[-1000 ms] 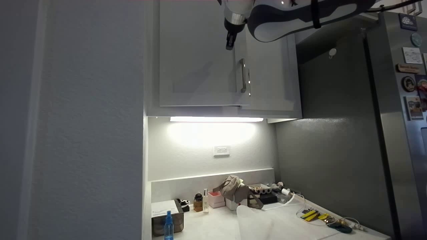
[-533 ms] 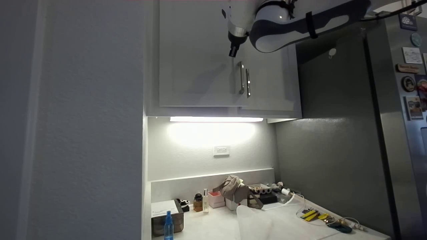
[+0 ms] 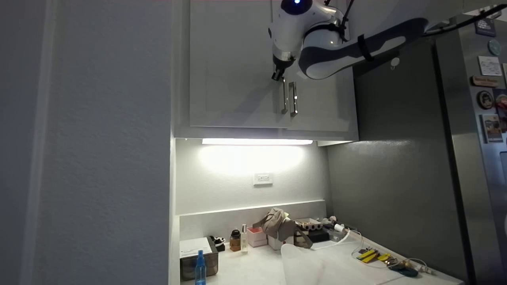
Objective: Open the left and right cabinet doors, then close the right and left cabinet doors
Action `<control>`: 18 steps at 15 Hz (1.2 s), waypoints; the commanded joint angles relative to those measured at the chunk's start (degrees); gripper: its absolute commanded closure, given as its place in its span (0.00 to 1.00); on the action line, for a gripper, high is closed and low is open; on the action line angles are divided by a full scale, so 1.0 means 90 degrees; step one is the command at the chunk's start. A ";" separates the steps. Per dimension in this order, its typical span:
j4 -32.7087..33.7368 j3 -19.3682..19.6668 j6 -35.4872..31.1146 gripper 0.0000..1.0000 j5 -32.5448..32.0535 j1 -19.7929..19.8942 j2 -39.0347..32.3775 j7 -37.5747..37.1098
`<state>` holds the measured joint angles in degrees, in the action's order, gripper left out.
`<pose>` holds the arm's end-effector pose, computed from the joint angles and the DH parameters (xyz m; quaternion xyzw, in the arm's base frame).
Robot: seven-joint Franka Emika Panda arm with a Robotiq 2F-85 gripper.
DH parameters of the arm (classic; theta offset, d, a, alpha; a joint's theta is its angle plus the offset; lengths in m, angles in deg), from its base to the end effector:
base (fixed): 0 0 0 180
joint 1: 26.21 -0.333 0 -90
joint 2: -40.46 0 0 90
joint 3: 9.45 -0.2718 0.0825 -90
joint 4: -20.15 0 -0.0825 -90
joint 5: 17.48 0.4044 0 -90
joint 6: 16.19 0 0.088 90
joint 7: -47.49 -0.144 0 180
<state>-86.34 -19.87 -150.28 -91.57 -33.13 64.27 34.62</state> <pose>0.5038 0.1388 0.7563 0.6921 0.2260 0.4770 0.4923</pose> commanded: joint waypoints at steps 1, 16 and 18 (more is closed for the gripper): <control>0.0134 0.0118 -0.0401 1.00 -0.0213 0.0119 -0.0222 -0.0532; 0.0492 0.0420 -0.1150 1.00 0.0434 0.0057 -0.0561 -0.0390; 0.0424 0.0641 -0.1694 1.00 0.1510 -0.0174 -0.0466 0.0252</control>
<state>-82.91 -16.75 -159.79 -87.27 -32.20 59.64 30.39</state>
